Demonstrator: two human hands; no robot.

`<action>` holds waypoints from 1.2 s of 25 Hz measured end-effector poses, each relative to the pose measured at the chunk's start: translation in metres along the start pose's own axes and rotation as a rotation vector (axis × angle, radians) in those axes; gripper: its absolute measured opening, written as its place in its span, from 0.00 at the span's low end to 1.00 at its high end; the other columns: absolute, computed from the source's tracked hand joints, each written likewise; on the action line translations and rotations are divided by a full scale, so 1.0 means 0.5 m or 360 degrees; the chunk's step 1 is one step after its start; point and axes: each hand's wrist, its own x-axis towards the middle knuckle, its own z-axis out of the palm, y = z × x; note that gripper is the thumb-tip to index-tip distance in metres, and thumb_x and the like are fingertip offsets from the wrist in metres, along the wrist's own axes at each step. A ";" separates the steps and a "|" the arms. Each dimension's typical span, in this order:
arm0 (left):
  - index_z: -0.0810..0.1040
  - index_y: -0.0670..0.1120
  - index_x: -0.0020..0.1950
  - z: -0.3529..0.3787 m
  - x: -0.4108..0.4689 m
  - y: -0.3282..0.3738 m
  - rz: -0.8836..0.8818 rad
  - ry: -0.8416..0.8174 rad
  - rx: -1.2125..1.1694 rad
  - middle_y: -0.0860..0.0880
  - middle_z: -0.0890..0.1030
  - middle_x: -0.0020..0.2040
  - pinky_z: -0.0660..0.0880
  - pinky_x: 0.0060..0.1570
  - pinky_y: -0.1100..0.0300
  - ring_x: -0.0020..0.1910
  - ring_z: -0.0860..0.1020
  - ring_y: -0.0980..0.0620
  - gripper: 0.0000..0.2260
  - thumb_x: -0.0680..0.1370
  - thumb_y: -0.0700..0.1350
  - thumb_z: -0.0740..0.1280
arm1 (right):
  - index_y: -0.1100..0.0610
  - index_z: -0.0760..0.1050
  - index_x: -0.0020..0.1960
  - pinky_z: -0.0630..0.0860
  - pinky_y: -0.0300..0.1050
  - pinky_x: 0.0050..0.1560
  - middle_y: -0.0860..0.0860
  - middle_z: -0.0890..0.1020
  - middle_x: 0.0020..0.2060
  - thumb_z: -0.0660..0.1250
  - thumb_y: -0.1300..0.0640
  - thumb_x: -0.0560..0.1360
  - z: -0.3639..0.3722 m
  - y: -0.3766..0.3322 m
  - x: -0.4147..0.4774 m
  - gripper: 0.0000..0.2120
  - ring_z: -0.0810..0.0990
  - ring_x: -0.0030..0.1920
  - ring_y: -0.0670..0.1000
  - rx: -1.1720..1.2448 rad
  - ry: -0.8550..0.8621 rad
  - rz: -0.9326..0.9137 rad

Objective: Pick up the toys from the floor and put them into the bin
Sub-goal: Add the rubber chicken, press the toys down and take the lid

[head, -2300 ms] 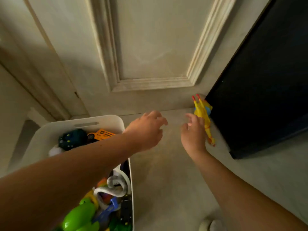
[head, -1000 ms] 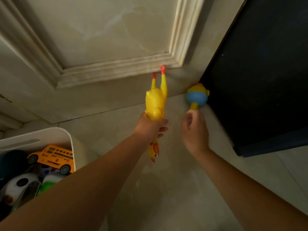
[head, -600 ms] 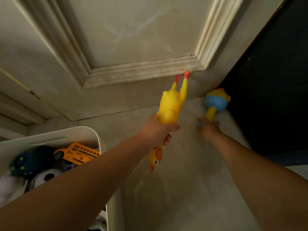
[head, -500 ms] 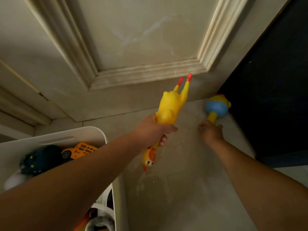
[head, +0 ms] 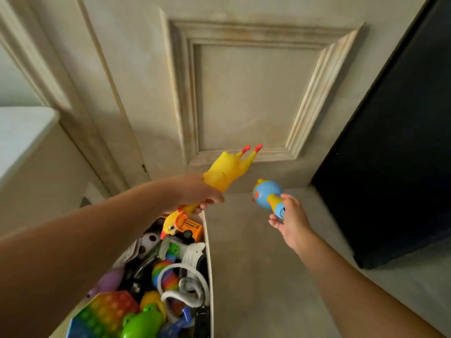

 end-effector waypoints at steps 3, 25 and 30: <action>0.73 0.43 0.42 -0.042 -0.104 -0.003 -0.0047 0.0149 0.0034 0.45 0.74 0.34 0.70 0.24 0.65 0.25 0.70 0.52 0.08 0.72 0.40 0.72 | 0.51 0.74 0.56 0.71 0.43 0.32 0.54 0.74 0.35 0.61 0.57 0.76 0.029 -0.051 -0.125 0.10 0.70 0.28 0.52 0.0011 -0.0189 -0.0036; 0.70 0.43 0.60 0.073 -0.269 -0.399 -0.0387 0.0888 -0.0346 0.50 0.76 0.41 0.69 0.29 0.59 0.37 0.76 0.54 0.34 0.67 0.66 0.71 | 0.48 0.62 0.74 0.62 0.50 0.71 0.58 0.54 0.76 0.61 0.57 0.79 0.176 0.237 -0.415 0.25 0.56 0.75 0.60 -0.1897 -0.0443 -0.1195; 0.65 0.44 0.63 0.110 -0.248 -0.413 -0.0474 0.0836 -0.0236 0.45 0.76 0.55 0.75 0.46 0.53 0.51 0.77 0.45 0.35 0.67 0.67 0.69 | 0.53 0.46 0.78 0.55 0.54 0.74 0.63 0.40 0.76 0.62 0.56 0.77 0.169 0.296 -0.397 0.35 0.49 0.75 0.67 -0.2418 -0.0396 -0.1329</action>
